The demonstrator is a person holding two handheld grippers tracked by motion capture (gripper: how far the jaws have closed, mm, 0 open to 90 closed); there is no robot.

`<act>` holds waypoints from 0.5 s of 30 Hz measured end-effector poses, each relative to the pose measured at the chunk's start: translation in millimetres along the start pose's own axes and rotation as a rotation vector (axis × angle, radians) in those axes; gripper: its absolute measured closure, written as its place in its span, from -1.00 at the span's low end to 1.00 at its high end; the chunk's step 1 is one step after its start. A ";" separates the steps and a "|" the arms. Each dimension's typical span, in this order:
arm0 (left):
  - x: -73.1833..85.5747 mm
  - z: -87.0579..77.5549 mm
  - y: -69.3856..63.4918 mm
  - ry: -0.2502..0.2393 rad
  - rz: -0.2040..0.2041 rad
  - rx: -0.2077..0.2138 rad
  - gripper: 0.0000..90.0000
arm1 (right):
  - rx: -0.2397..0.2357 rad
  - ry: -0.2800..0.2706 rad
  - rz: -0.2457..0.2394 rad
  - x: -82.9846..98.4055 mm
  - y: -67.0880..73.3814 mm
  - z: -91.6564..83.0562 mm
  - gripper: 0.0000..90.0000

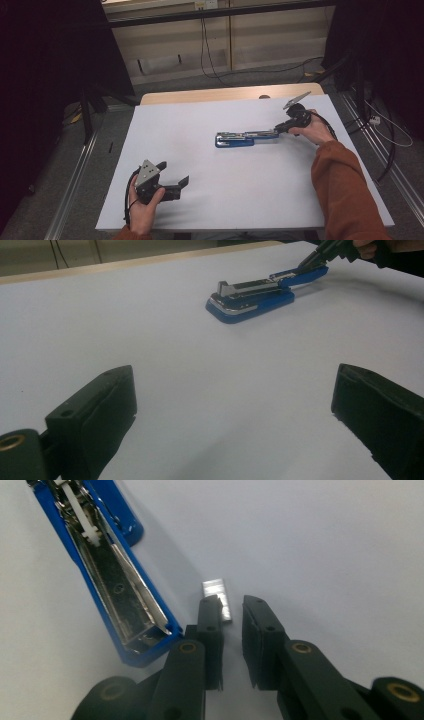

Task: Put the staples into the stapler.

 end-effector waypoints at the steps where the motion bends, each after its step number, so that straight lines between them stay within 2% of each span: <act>1: 0.3 0.1 0.2 0.002 -0.001 0.002 -0.90 | -0.001 0.003 -0.003 0.6 -0.1 0.2 0.76; 6: -0.2 -0.5 0.3 -0.001 0.002 0.000 -0.90 | -0.006 -0.008 -0.002 0.6 -0.7 0.6 0.84; 15: 0.0 -0.4 0.4 -0.001 0.002 0.004 -0.90 | -0.008 -0.016 0.000 -3.0 0.1 4.5 0.78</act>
Point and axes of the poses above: each handheld gripper's, and its own axes: z roughly forward along the jaws, x roughly out of its underside, y roughly to its left, the point moved 6 cm from there along z, roughly forward along the jaws, and after that the axes turned 6 degrees about -z, right-handed, at the moved point
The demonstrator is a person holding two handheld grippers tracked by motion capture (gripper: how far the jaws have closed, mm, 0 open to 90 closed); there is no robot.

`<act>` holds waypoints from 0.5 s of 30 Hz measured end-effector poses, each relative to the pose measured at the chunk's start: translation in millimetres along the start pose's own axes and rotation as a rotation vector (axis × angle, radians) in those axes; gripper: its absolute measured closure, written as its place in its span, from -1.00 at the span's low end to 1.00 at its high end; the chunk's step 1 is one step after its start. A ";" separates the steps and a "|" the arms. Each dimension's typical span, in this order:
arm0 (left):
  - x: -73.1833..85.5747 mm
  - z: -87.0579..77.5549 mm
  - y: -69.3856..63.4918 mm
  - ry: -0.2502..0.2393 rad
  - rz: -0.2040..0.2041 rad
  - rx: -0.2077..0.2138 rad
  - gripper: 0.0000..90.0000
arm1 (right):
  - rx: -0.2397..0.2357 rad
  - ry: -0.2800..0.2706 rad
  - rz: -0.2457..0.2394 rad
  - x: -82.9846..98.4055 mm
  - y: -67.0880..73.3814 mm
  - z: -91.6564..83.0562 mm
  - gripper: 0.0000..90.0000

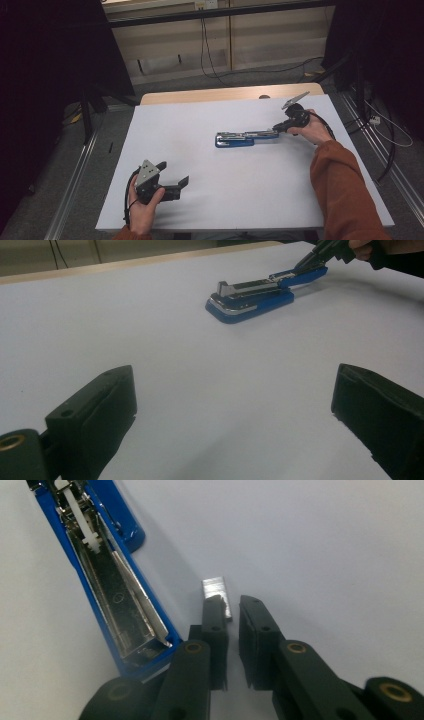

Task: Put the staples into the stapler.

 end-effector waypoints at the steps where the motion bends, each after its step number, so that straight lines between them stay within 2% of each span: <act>1: 0.1 0.0 0.1 0.003 0.001 -0.002 -0.90 | 0.000 -0.005 0.007 0.0 -0.7 0.4 0.78; 6: -0.2 0.0 -0.3 0.001 0.000 0.000 -0.90 | 0.021 -0.016 0.017 0.4 -5.5 2.1 0.78; 12: -0.1 0.1 0.0 -0.001 0.000 0.002 -0.90 | 0.013 -0.030 0.015 -2.9 -4.2 2.2 0.76; 15: -0.3 0.0 -0.8 -0.001 -0.001 0.001 -0.90 | 0.014 -0.063 0.032 -7.9 -6.3 -0.7 0.75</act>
Point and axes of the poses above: each handheld gripper's, and its own axes: z roughly forward along the jaws, x roughly out of its underside, y roughly to its left, the point moved 6 cm from there along z, roughly forward along the jaws, and after that the axes turned 6 degrees about -z, right-handed, at the moved point
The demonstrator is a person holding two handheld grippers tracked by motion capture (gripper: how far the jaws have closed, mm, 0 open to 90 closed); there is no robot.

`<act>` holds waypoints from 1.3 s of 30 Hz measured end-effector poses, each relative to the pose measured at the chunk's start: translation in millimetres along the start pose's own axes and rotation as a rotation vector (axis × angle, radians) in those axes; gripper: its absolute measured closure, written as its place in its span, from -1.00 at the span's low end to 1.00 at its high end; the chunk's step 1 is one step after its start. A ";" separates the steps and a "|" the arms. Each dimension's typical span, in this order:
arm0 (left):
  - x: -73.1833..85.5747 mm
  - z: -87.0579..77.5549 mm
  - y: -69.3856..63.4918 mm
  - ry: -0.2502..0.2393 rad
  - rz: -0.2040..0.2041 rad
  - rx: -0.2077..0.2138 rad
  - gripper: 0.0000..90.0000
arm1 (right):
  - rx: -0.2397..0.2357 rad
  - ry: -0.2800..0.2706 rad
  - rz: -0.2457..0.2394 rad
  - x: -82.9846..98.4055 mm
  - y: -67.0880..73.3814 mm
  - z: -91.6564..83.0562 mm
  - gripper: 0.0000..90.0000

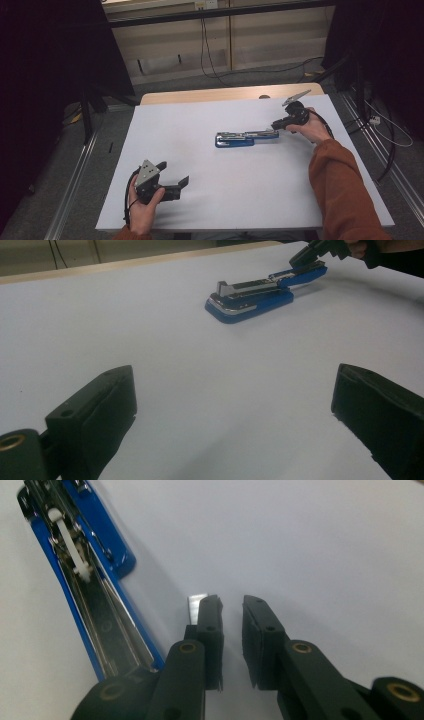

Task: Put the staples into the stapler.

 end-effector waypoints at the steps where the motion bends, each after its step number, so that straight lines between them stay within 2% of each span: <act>1: 0.0 -0.1 -0.1 0.001 0.001 0.001 -0.90 | -0.009 0.006 0.005 -0.3 -0.3 -0.1 0.74; 2: 0.0 -0.1 0.0 0.000 0.000 0.000 -0.90 | -0.025 0.045 -0.002 0.1 -0.1 0.5 0.71; 3: 0.1 -0.1 0.2 0.000 -0.001 0.000 -0.90 | -0.017 0.067 -0.018 -1.1 -0.6 0.8 0.71; 6: -0.2 -0.3 0.4 -0.004 -0.001 0.002 -0.90 | -0.033 0.055 -0.022 -11.0 -0.1 0.7 0.69; 8: -0.4 -0.9 0.1 -0.005 0.000 0.003 -0.90 | -0.056 0.096 -0.033 -12.2 2.0 3.9 0.68; 9: -0.4 -1.3 0.0 -0.004 0.000 0.002 -0.90 | -0.052 0.116 -0.035 -12.0 1.9 5.2 0.68; 16: -0.5 -1.6 0.3 -0.004 0.000 0.003 -0.90 | -0.089 0.142 -0.053 -15.2 4.4 12.8 0.67; 21: -0.3 -1.1 0.2 -0.004 0.001 0.006 -0.90 | -0.106 0.185 -0.070 -10.4 6.8 14.0 0.65; 33: -0.5 -1.6 0.2 -0.003 0.001 0.004 -0.90 | -0.077 0.200 -0.094 -11.4 8.3 13.9 0.76; 39: -0.6 -1.6 0.4 -0.004 0.000 0.003 -0.90 | -0.066 0.183 -0.088 -12.3 7.3 12.4 0.76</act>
Point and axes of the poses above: each handheld gripper's, and its own axes: z roughly forward along the jaws, x roughly out of its underside, y roughly to its left, the point moved 6 cm from there along z, roughly forward along the jaws, and after that the axes turned 6 degrees about -z, right-handed, at the moved point
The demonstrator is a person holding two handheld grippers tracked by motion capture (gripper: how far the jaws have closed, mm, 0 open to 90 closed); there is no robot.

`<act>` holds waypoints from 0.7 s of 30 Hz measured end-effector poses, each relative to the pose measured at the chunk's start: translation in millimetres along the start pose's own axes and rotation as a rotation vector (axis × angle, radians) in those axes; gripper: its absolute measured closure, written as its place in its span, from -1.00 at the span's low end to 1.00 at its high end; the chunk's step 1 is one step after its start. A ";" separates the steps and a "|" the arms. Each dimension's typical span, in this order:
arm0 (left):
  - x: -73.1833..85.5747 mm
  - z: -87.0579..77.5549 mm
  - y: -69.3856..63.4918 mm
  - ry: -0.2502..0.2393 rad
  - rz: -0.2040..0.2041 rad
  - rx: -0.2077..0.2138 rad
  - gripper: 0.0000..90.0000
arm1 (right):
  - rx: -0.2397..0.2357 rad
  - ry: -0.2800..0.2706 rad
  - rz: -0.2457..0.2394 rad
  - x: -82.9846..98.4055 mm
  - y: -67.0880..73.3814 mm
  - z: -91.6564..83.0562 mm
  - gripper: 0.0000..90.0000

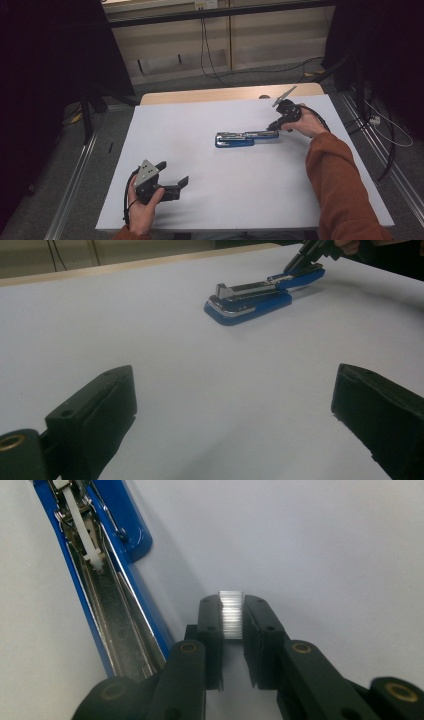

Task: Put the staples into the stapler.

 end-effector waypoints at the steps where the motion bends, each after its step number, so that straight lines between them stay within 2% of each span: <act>1: 0.0 0.0 0.0 0.000 0.001 0.000 -0.90 | 0.006 -0.004 0.001 -0.3 -0.4 -1.0 0.76; 11: -0.6 -0.4 -0.7 -0.005 0.001 0.002 -0.90 | 0.043 -0.068 0.001 -7.9 0.1 -12.7 0.76; 13: -0.6 -0.5 -0.9 -0.005 0.003 0.002 -0.90 | 0.040 -0.062 -0.003 -8.3 1.5 -12.9 0.76; 21: -0.9 -0.9 -0.8 -0.007 0.005 0.004 -0.90 | 0.040 -0.108 -0.007 -10.9 6.2 -15.4 0.76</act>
Point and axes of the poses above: each handheld gripper's, and its own axes: z roughly forward along the jaws, x roughly out of its underside, y roughly to its left, the point moved 6 cm from there along z, roughly forward along the jaws, and after that the axes turned 6 degrees about -z, right-handed, at the moved point
